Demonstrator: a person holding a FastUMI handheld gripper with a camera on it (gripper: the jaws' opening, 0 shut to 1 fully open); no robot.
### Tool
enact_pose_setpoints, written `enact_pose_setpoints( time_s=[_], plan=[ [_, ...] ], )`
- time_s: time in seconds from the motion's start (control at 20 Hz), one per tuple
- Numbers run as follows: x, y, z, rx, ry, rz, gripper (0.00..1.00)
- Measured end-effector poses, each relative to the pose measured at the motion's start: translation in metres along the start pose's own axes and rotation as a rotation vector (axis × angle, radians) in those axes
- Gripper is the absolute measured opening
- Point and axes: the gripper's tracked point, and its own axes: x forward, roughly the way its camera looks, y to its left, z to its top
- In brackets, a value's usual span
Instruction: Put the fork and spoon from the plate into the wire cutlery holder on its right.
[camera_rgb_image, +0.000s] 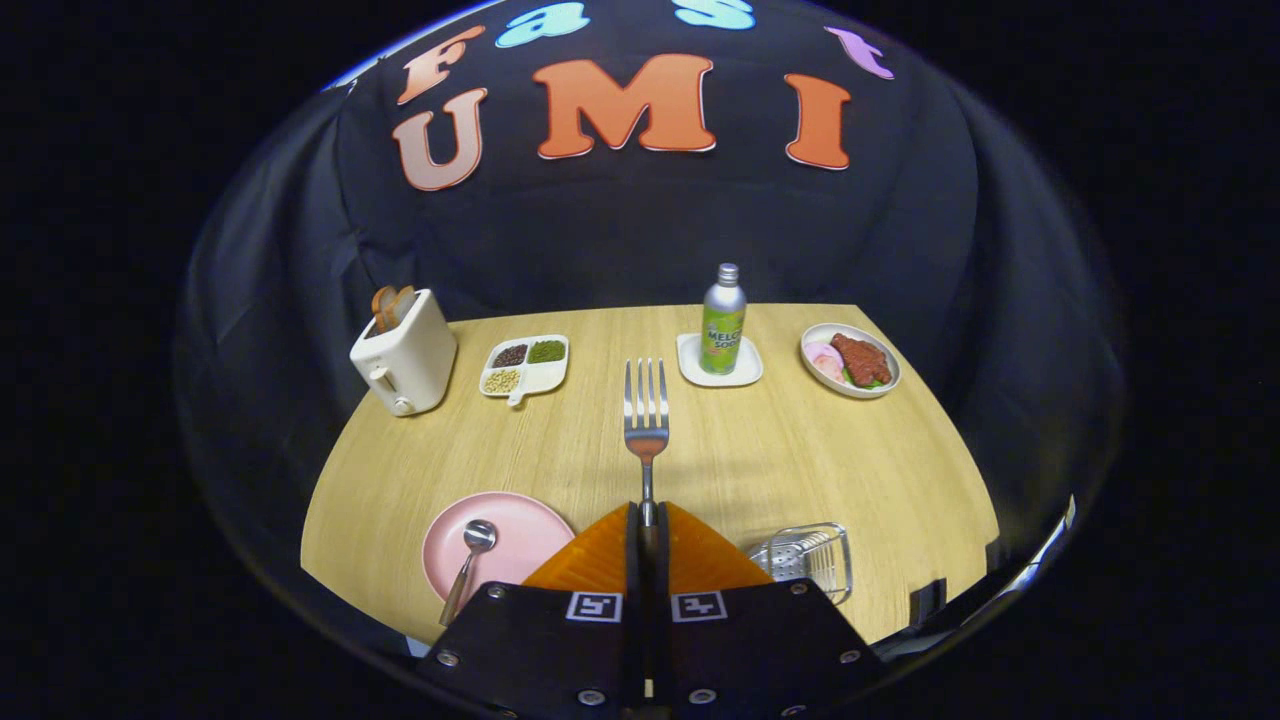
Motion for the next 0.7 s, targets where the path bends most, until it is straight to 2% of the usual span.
enact_pose_setpoints(
  time_s=[0.2, 0.55, 0.7],
  plan=[
    [-0.008, -0.041, -0.007, -0.004, 0.048, -0.066, 0.04],
    [-0.018, -0.088, -0.052, -0.063, 0.261, -0.103, 0.04],
    [-0.02, -0.095, -0.07, -0.097, 0.355, -0.092, 0.04]
  ],
)
